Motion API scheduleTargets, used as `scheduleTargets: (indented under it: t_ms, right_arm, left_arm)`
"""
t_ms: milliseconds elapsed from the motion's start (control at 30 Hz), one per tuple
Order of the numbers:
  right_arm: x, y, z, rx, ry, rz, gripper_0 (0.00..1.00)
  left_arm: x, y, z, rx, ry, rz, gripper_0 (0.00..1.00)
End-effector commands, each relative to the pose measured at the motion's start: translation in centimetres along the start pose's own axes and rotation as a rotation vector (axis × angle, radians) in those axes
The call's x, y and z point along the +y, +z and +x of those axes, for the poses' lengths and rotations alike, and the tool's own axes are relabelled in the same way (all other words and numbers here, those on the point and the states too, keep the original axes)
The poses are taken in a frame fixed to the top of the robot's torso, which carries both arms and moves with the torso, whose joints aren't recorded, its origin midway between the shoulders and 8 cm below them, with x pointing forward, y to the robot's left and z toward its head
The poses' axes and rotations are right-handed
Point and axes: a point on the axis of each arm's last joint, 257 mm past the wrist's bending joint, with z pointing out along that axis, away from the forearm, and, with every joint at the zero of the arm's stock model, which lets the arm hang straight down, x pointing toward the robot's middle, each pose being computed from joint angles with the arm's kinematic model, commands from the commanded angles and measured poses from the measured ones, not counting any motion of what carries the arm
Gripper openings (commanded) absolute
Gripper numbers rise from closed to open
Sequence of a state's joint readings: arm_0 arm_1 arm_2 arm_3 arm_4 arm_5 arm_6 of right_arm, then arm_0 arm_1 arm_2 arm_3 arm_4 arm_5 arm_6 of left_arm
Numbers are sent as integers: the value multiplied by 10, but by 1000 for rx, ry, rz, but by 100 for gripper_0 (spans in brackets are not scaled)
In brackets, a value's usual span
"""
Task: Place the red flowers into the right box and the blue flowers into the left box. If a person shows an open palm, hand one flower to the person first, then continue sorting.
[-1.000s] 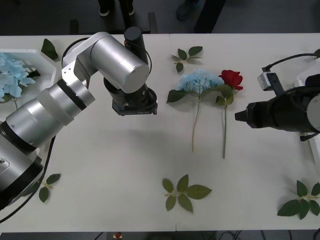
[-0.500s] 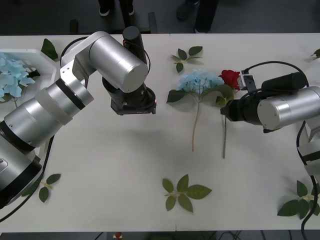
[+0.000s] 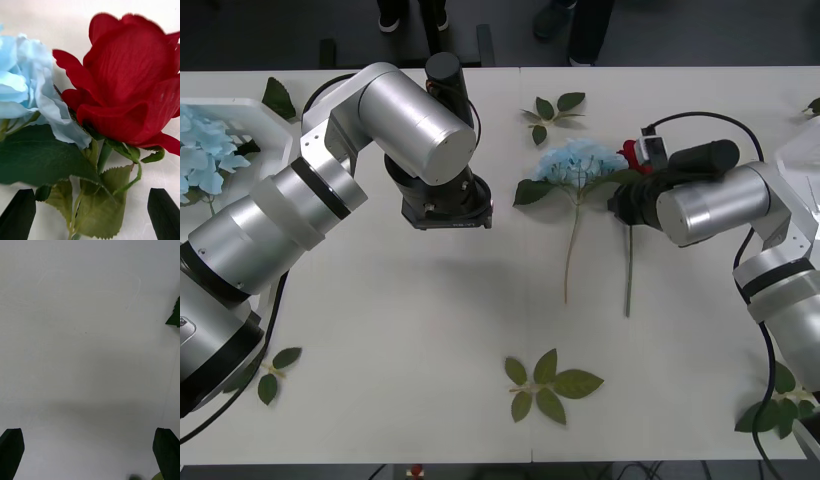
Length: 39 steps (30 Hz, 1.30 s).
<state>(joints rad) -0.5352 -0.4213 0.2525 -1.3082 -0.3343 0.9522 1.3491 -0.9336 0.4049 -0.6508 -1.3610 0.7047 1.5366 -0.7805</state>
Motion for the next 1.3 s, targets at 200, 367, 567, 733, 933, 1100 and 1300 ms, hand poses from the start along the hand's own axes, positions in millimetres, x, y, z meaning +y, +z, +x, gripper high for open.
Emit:
scheduleTargets:
  t_ms: [200,367,567,733,933,1100,1300]
  right_arm:
    - [-6,3,-17,-53,58,14,80]
    - [-9,12,-17,-71,52,19,70]
    - [-8,14,-16,-72,53,17,9]
    - [-7,14,-15,-69,57,12,0]
    - [2,-3,-24,-47,59,0,0]
    - [5,-44,-38,11,61,1,0]
    - [-18,-102,-58,38,112,-1,0]
  left_arm:
    - [-2,-23,-24,-63,29,12,100]
    - [-1,-23,-25,-63,29,11,100]
    - [-1,-23,-25,-65,30,11,100]
    - [0,-23,-25,-65,29,8,100]
    - [0,-23,-25,-65,31,8,100]
    - [-2,-23,-26,-68,32,12,100]
    - [-2,-23,-26,-67,33,13,100]
